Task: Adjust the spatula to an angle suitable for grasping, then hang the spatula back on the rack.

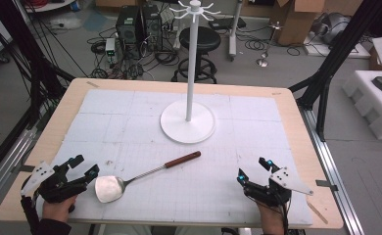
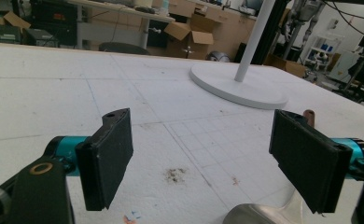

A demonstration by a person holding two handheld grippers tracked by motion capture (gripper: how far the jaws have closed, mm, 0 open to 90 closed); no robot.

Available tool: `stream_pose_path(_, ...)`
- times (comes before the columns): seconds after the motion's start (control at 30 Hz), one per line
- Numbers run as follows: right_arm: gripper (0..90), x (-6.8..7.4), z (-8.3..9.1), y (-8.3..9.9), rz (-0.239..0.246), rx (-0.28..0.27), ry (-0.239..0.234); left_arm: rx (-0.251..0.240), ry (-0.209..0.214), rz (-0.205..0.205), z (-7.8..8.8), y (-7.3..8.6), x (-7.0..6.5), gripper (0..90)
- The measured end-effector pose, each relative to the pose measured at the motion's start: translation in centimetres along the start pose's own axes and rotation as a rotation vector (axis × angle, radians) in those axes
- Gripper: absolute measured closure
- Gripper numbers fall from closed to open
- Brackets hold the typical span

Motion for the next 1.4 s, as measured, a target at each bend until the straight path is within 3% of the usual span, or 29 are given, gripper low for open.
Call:
stream_pose_path(0.53, 16.4, 0.1, -0.1, 0.1, -0.009, 0.005, 0.002, 0.017, 0.01, 0.014, -0.2, 0.0, 0.1, 22.0)
stream_pose_path(0.67, 16.4, 0.2, -0.3, 0.0, 0.007, 0.015, -0.002, 0.021, 0.01, 0.02, -0.2, -0.1, 0.2, 21.9)
stream_pose_path(0.77, 16.4, 0.3, -0.4, 0.1, 0.004, 0.022, -0.009, 0.06, 0.029, 0.039, -0.4, -0.3, 0.3, 22.0)
stream_pose_path(0.9, 16.4, 0.5, -0.4, 0.1, 0.001, 0.019, -0.017, 0.045, 0.056, 0.029, -0.3, -1.6, -0.2, 21.7)
stream_pose_path(0.97, 16.5, 0.7, -0.4, 0.1, 0.007, 0.022, -0.025, 0.041, 0.101, -0.037, -0.4, -3.8, -1.6, 20.9)
stream_pose_path(1.0, 16.5, 0.7, -0.4, 0.1, 0.007, 0.022, -0.025, 0.041, 0.101, -0.037, -0.4, -3.8, -1.6, 20.8)
stream_pose_path(1.03, 16.4, 0.7, -0.5, 0.0, 0.012, 0.021, -0.027, 0.048, 0.125, -0.071, -0.6, -4.5, -2.2, 20.8)
stream_pose_path(1.07, 16.4, 0.7, -0.6, 0.0, 0.013, 0.019, -0.029, 0.076, 0.177, -0.148, -1.2, -5.7, -3.7, 20.8)
stream_pose_path(1.1, 16.4, 0.7, -0.6, 0.0, 0.015, 0.017, -0.029, 0.092, 0.198, -0.189, -1.5, -6.2, -4.4, 20.8)
stream_pose_path(1.13, 16.4, 0.7, -0.6, 0.0, 0.015, 0.017, -0.029, 0.092, 0.198, -0.189, -1.5, -6.2, -4.4, 20.8)
stream_pose_path(1.17, 16.4, 0.8, -0.6, 0.0, 0.009, 0.022, -0.032, 0.125, 0.248, -0.251, -2.4, -7.0, -6.0, 20.9)
stream_pose_path(1.27, 16.4, 0.8, -0.5, 0.0, 0.01, 0.02, -0.03, 0.163, 0.29, -0.296, -3.3, -7.3, -7.4, 20.8)
stream_pose_path(1.33, 16.4, 0.7, -0.4, 0.0, 0.005, 0.014, -0.027, 0.216, 0.331, -0.378, -4.7, -7.2, -9.2, 19.4)
stream_pose_path(1.37, 16.5, 0.7, -0.3, 0.0, 0.006, 0.011, -0.028, 0.216, 0.331, -0.378, -4.7, -7.2, -9.2, 19.4)
stream_pose_path(1.4, 16.5, 0.7, -0.3, 0.0, 0.005, 0.01, -0.028, 0.26, 0.348, -0.4, -5.6, -6.8, -10.0, 19.4)
Point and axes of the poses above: each handheld gripper's, and its own axes: z roughly backward along the jaws, y roughly out of its underside, x roughly to its left, the point moved 1 cm from there along -z, roughly forward along the jaws, and after that the axes turned 14 degrees about -y, right-handed, at the moved point
